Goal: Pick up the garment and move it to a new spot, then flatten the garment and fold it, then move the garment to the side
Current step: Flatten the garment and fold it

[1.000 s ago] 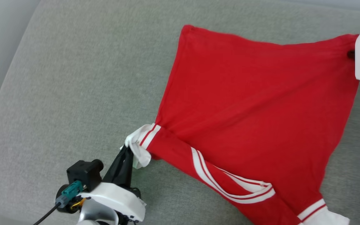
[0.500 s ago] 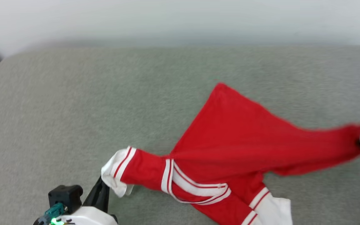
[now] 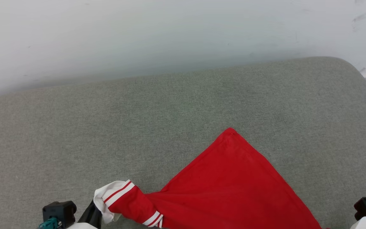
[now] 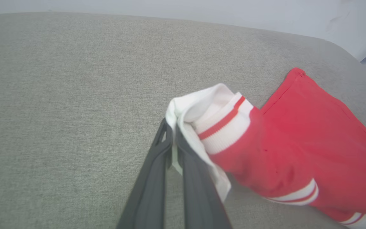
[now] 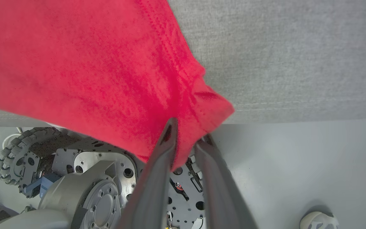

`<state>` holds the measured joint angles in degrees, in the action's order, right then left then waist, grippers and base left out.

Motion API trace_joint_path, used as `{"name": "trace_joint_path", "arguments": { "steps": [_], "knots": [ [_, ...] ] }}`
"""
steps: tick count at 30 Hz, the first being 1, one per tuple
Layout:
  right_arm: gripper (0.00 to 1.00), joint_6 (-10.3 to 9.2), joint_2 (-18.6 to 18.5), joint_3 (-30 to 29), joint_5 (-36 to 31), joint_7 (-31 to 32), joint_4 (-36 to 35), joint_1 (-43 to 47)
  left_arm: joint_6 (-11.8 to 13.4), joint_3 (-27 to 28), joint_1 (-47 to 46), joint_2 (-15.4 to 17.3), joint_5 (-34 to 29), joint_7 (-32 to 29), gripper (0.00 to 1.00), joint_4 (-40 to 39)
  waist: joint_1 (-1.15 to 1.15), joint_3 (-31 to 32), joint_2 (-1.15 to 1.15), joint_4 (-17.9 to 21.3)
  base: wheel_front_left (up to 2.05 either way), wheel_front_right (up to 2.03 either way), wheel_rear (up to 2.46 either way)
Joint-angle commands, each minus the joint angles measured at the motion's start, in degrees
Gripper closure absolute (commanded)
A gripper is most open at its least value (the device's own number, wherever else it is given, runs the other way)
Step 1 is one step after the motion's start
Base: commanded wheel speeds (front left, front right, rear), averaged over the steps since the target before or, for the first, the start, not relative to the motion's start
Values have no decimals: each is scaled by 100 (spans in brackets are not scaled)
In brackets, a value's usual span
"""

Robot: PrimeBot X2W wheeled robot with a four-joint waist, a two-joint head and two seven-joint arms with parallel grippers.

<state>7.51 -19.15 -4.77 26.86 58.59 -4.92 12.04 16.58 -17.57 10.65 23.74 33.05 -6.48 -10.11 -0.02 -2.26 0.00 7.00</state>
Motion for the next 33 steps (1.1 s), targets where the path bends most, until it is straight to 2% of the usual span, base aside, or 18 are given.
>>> {"name": "trace_joint_path", "arguments": {
  "steps": [1,7,8,9,12,14,17,22,27,33],
  "knots": [
    [0,-4,44,-6,54,-107,-44,22,-24,24,72,29,2,-2,100,4,2,-6,0,5,0,0,0],
    [0,-3,314,-261,-112,-1499,-70,-367,-22,0,34,45,18,-16,100,-26,2,-28,0,-37,0,0,0],
    [0,-3,348,-261,-125,-2223,43,-779,-30,-14,-68,45,-13,-10,100,-60,2,-102,0,-97,0,0,0],
    [0,-3,371,-246,-104,-2451,90,-962,-35,-15,-113,46,-24,3,100,-75,2,-151,0,-122,0,0,0],
    [0,-3,345,-80,-79,-2926,311,-1540,-47,-40,-272,40,-84,20,100,-151,2,-373,0,-219,0,0,0],
    [0,-3,269,138,-30,-2987,536,-1945,-76,-67,-439,29,-128,48,100,-192,2,-549,0,-311,0,0,0],
    [0,-3,97,473,113,-2715,889,-2556,-152,-128,-733,-1,-199,91,100,-212,2,-833,0,-500,0,0,0],
    [0,-3,-136,1014,278,-1543,1432,-3521,-250,-258,-1133,-94,-302,154,100,-187,2,-1187,0,-768,0,0,0],
    [0,-3,-125,1315,356,-414,1871,-4326,-362,-412,-1412,-247,-343,243,100,-98,2,-1489,0,-1020,0,0,0],
    [0,-4,-48,1539,301,157,2465,-4880,-504,-589,-1736,-440,-370,382,100,90,2,-1797,0,-1301,0,0,0]
  ]
}}
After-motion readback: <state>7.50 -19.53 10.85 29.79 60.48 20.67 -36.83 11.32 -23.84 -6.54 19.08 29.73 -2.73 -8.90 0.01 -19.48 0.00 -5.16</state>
